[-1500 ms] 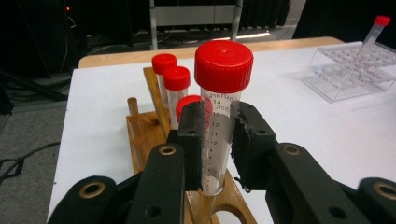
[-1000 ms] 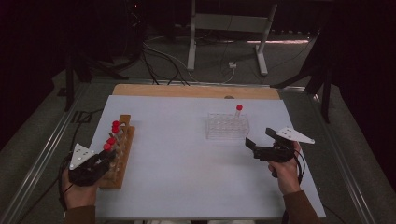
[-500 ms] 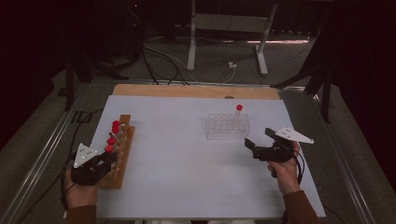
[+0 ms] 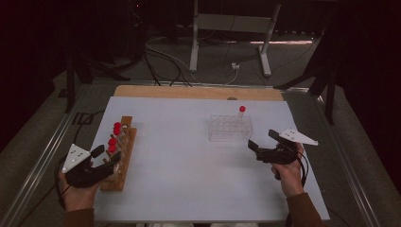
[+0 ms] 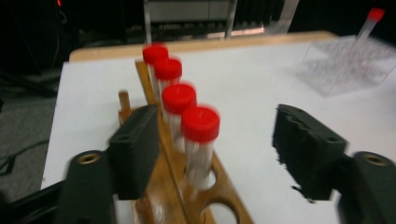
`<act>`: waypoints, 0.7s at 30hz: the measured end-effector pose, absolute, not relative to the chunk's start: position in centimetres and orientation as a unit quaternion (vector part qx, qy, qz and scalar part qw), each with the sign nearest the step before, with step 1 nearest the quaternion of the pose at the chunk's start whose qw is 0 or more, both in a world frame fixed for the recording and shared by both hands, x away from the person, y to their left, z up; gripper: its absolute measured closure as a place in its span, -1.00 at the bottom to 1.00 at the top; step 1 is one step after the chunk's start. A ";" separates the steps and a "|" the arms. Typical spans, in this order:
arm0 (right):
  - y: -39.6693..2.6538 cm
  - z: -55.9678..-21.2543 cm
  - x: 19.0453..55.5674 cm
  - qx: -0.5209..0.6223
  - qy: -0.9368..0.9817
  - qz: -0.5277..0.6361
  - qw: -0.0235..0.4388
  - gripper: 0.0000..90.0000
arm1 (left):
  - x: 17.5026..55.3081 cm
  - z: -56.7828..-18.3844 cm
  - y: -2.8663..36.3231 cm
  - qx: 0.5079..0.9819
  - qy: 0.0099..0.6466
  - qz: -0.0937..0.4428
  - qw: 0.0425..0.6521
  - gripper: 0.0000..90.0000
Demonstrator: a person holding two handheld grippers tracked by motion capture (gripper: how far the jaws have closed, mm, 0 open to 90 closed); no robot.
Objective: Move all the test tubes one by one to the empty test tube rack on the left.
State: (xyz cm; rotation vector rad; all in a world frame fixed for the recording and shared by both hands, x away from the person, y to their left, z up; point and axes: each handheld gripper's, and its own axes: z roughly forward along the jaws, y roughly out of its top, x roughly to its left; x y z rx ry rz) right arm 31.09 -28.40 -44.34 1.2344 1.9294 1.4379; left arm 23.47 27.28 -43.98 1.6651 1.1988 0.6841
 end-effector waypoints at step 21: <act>-27.8 -42.4 32.0 0.442 0.689 0.526 0.232 -1.00 | 23.5 -42.3 23.9 0.660 0.451 0.271 0.536 -0.91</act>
